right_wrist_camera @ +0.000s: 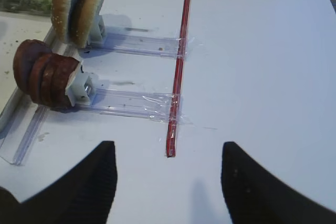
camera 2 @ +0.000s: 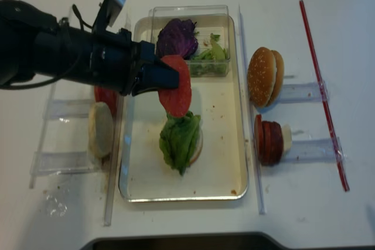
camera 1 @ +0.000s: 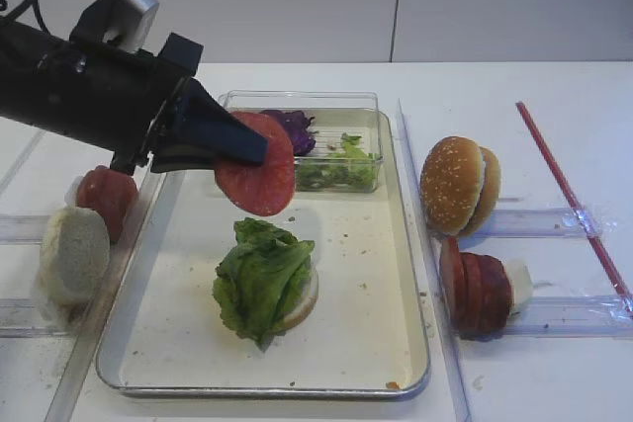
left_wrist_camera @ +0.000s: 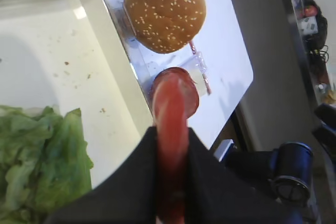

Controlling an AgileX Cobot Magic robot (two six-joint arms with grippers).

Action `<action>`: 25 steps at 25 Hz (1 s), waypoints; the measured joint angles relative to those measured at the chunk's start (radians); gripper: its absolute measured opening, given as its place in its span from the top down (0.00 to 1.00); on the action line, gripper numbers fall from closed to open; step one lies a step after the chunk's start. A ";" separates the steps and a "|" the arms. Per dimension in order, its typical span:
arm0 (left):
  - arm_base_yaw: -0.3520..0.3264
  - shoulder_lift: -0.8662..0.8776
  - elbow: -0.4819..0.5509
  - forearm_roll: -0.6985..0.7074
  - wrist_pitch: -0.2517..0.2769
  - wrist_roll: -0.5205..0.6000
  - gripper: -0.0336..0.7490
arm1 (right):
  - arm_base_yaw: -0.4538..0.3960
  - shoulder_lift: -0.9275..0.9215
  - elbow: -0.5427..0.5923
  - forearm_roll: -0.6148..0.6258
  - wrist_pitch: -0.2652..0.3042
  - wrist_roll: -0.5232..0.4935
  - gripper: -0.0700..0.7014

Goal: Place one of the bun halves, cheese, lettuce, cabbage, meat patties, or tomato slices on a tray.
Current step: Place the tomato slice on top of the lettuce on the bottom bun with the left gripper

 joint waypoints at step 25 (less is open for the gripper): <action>0.037 0.034 0.170 -0.170 0.032 0.120 0.89 | 0.000 0.000 0.000 0.000 0.000 0.000 0.32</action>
